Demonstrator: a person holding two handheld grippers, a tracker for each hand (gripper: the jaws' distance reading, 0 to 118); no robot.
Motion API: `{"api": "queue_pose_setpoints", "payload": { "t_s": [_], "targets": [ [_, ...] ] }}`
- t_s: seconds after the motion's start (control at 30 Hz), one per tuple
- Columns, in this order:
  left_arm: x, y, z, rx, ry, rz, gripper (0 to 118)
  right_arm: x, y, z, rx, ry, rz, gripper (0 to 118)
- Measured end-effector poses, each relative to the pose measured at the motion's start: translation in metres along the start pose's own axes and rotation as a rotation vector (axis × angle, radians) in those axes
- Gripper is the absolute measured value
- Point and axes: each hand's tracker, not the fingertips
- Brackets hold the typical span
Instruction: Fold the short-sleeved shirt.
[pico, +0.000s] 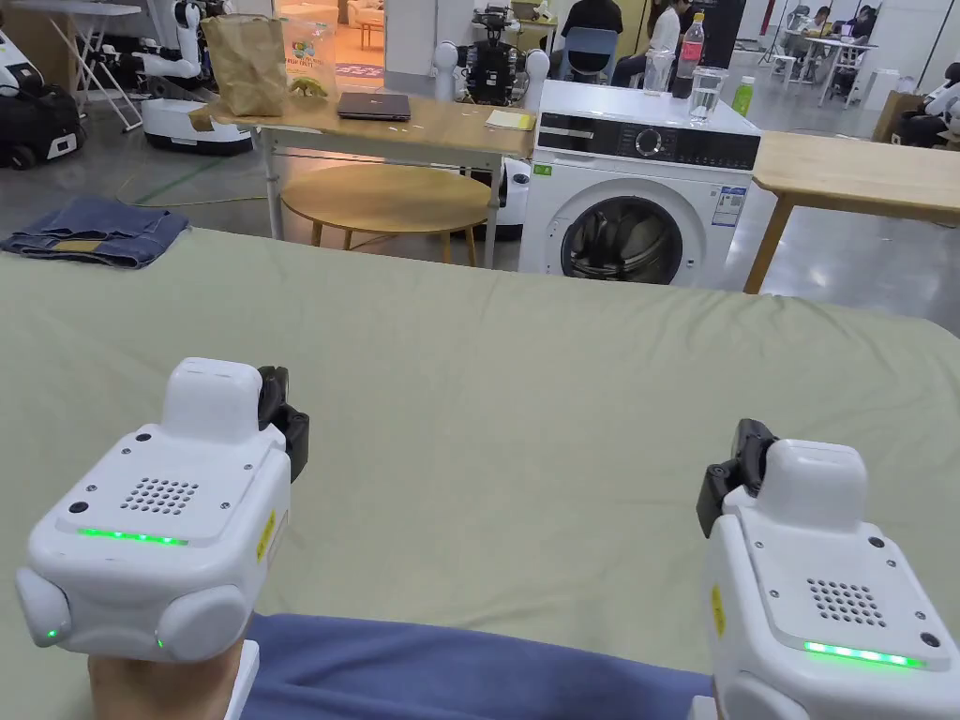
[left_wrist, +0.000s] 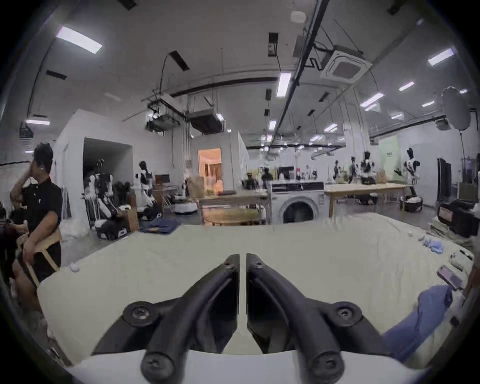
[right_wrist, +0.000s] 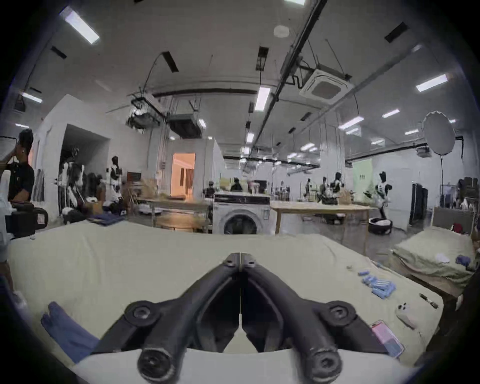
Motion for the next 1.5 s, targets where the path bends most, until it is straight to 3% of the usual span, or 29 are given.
{"api": "queue_pose_setpoints", "payload": {
  "t_s": [0.17, 0.4, 0.63, 0.67, 0.73, 0.77, 0.8, 1.0, 1.13, 1.23, 1.37, 1.5],
  "targets": [
    [-0.011, 0.006, -0.001, -0.081, -0.059, 0.019, 0, -0.009, 0.007, -0.003, -0.004, -0.011, -0.025, 0],
    [-0.077, -0.019, -0.013, -0.471, -0.189, 0.119, 0, -0.003, 0.001, -0.008, -0.054, -0.003, -0.040, 0],
    [-0.155, -0.082, -0.021, -0.783, -0.301, 0.396, 0, 0.001, -0.014, -0.014, -0.125, 0.029, -0.029, 0],
    [-0.165, -0.091, -0.023, -0.829, -0.326, 0.436, 13, 0.001, -0.016, -0.015, -0.146, 0.039, -0.041, 0],
    [-0.176, -0.108, -0.024, -0.903, -0.348, 0.507, 54, 0.002, -0.020, -0.018, -0.180, 0.052, -0.059, 0],
    [-0.181, -0.115, -0.025, -0.919, -0.365, 0.536, 67, 0.002, -0.022, -0.019, -0.186, 0.054, -0.062, 0],
    [-0.187, -0.123, -0.027, -0.928, -0.385, 0.581, 68, 0.001, -0.024, -0.019, -0.192, 0.054, -0.060, 0],
    [-0.182, -0.159, -0.032, -1.036, -0.489, 0.718, 68, -0.001, -0.033, -0.023, -0.229, 0.064, -0.046, 0],
    [-0.173, -0.170, -0.038, -0.963, -0.604, 0.786, 68, -0.003, -0.038, -0.025, -0.247, 0.070, -0.045, 0],
    [-0.163, -0.171, -0.041, -0.971, -0.599, 0.803, 66, -0.007, -0.042, -0.027, -0.259, 0.076, -0.052, 0],
    [-0.153, -0.173, -0.040, -0.959, -0.536, 0.726, 12, -0.013, -0.045, -0.027, -0.272, 0.089, -0.048, 0],
    [-0.149, -0.179, -0.037, -0.951, -0.554, 0.797, 6, -0.016, -0.047, -0.029, -0.283, 0.102, -0.035, 0]
  ]
}}
